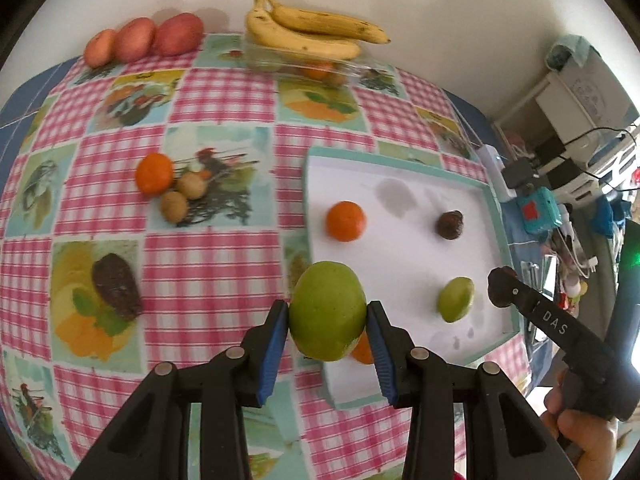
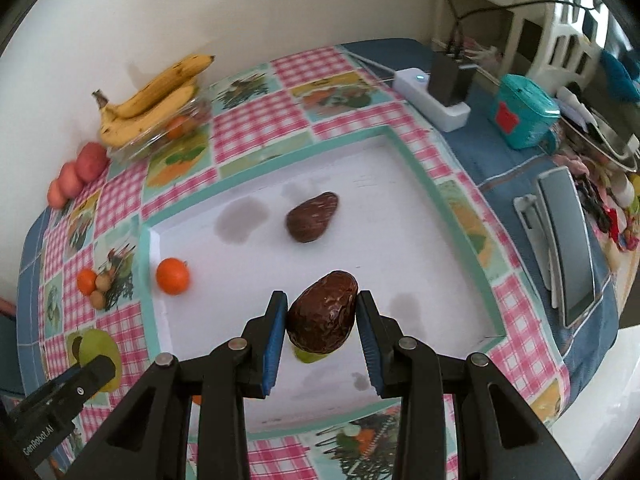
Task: Organize fruits
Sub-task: 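Carry the date over the white tray with the right tool while the left carries the green apple, then lower the date into the tray and open the right tool while the left releases the apple there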
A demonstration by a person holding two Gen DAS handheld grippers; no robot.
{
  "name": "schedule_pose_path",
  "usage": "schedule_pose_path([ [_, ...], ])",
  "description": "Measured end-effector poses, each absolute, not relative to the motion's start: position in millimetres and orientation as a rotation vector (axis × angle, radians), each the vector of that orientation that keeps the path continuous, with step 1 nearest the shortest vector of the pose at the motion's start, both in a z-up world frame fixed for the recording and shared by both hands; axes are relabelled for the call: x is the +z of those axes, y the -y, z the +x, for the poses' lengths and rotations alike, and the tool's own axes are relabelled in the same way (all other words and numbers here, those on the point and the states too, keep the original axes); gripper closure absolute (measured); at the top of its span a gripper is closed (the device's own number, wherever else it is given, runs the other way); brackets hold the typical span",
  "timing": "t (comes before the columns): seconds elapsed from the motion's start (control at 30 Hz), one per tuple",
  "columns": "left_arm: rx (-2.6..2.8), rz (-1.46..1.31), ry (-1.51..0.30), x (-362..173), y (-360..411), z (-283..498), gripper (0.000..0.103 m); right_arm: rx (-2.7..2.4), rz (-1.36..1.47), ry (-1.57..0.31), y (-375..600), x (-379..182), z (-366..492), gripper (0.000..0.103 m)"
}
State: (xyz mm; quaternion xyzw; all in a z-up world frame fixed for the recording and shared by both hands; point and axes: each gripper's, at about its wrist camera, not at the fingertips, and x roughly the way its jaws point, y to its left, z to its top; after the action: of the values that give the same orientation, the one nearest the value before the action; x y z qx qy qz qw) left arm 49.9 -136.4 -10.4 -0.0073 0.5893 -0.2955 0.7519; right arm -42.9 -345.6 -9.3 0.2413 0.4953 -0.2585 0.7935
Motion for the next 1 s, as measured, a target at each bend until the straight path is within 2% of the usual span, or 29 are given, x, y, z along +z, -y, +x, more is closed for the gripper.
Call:
schedule_pose_path([
  [0.47, -0.71, 0.009, -1.286, -30.2, 182.6, 40.0, 0.061, -0.595, 0.573, -1.111, 363.5, -25.9, -57.7, 0.066],
  [1.0, -0.644, 0.064, -1.328, -58.2, 188.9, 45.1, 0.061, -0.624, 0.648, -1.234, 374.8, -70.8, -64.2, 0.066],
])
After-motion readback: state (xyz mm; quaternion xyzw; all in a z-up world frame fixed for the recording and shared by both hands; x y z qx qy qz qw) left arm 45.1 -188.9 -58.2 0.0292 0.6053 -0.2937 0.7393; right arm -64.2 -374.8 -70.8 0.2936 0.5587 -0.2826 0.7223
